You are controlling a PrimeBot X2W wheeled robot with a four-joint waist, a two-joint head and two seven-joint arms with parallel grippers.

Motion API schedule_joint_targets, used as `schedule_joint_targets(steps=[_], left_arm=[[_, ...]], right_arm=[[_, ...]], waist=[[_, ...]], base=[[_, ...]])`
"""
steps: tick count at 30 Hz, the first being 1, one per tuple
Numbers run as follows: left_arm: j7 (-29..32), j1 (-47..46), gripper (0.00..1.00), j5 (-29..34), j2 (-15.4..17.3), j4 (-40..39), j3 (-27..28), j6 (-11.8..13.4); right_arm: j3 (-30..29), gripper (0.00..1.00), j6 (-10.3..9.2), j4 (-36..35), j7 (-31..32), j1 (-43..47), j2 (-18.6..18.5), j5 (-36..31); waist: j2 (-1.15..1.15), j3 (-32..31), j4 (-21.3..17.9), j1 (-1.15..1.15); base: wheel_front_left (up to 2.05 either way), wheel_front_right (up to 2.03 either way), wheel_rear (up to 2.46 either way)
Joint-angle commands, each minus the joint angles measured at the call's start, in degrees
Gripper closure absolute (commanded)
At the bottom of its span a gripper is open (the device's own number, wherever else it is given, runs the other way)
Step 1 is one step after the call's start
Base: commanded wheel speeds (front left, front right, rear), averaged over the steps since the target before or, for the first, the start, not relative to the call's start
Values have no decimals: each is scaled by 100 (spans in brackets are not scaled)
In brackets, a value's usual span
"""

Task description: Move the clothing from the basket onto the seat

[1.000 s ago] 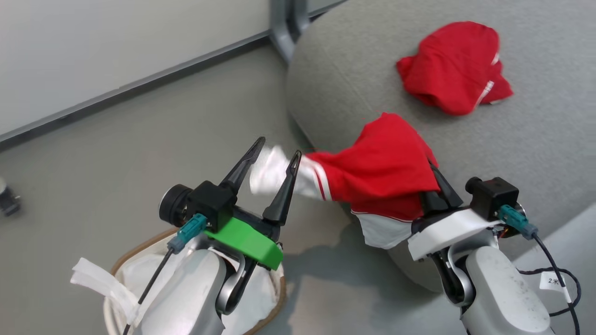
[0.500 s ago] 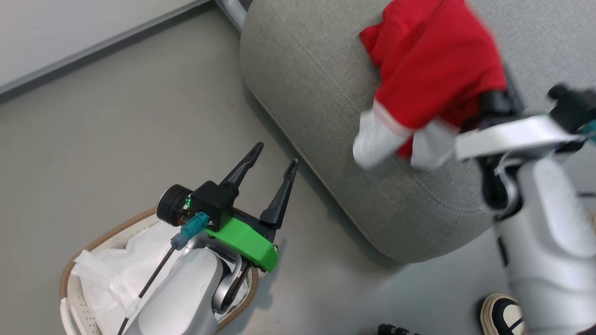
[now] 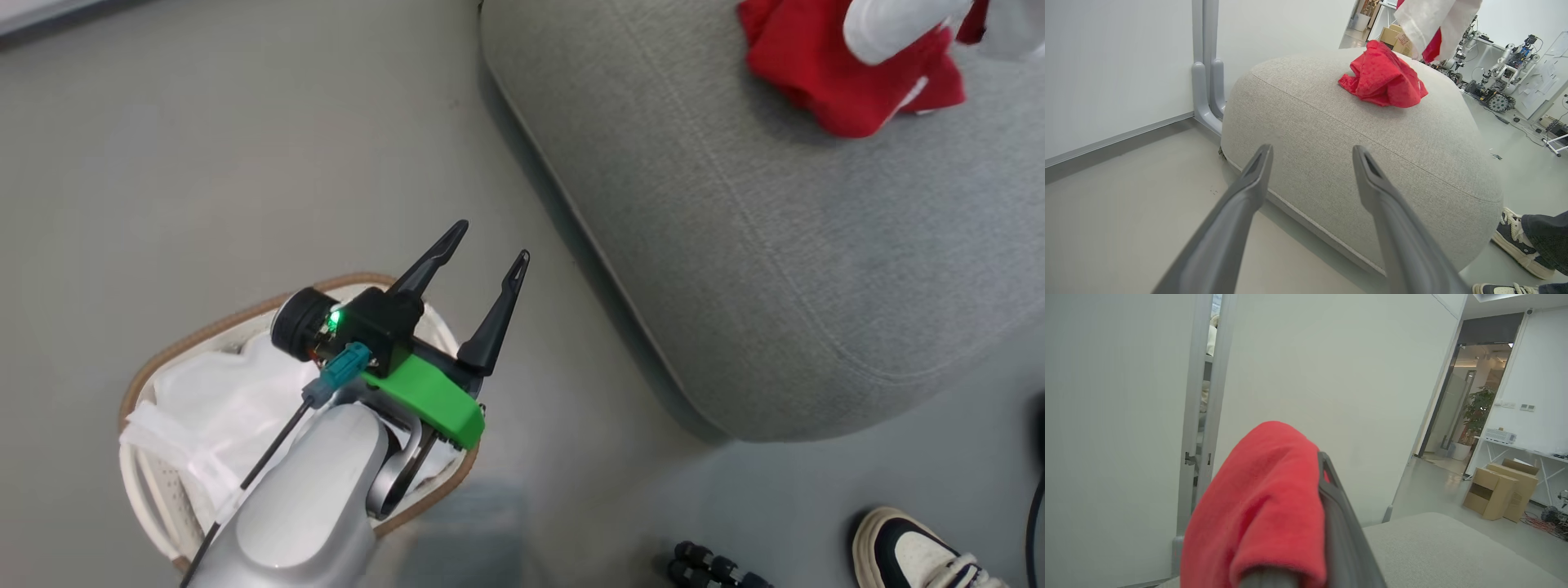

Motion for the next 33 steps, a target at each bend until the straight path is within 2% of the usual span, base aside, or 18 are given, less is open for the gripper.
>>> schedule_joint_targets(steps=[1,3,7,16,17,18,19,27,33], left_arm=[[-3,-141,0,-7,39,6,-43,-15],[-3,-250,0,-5,57,6,-118,-15],[-3,-415,0,-28,119,53,-174,-15],[-3,-419,0,-79,242,139,-42,-15],[-3,-416,0,-73,253,147,-25,-15],[-3,-412,0,-62,271,162,-2,-15],[-3,-409,0,-49,287,174,25,-15],[-3,-220,0,91,229,208,314,-15],[-3,97,0,173,119,191,589,-15]], right_arm=[[-105,100,-6,177,-13,-116,-54,-143],[-200,100,-6,411,-14,-216,-180,-455],[-494,100,-6,905,-13,-113,-171,-799],[-1402,100,-6,1488,-13,686,143,-1286],[-1484,89,-6,1510,-13,758,173,-1330],[-1572,25,-6,1516,-13,856,209,-1390],[-1628,0,-6,1529,-13,929,247,-1424],[-1989,0,-6,1269,-13,1729,606,-1580],[-1645,0,-6,1067,-13,2474,870,-1542]], waist=[[0,395,390,0],[0,541,523,0],[0,781,727,0],[0,931,808,0],[0,927,799,0],[0,915,781,0],[0,896,764,0],[0,547,653,0],[0,149,621,0]], base=[[0,0,0],[0,0,0],[0,0,0],[0,0,0],[0,0,0],[0,0,0],[0,0,0],[0,0,0],[0,0,0]])
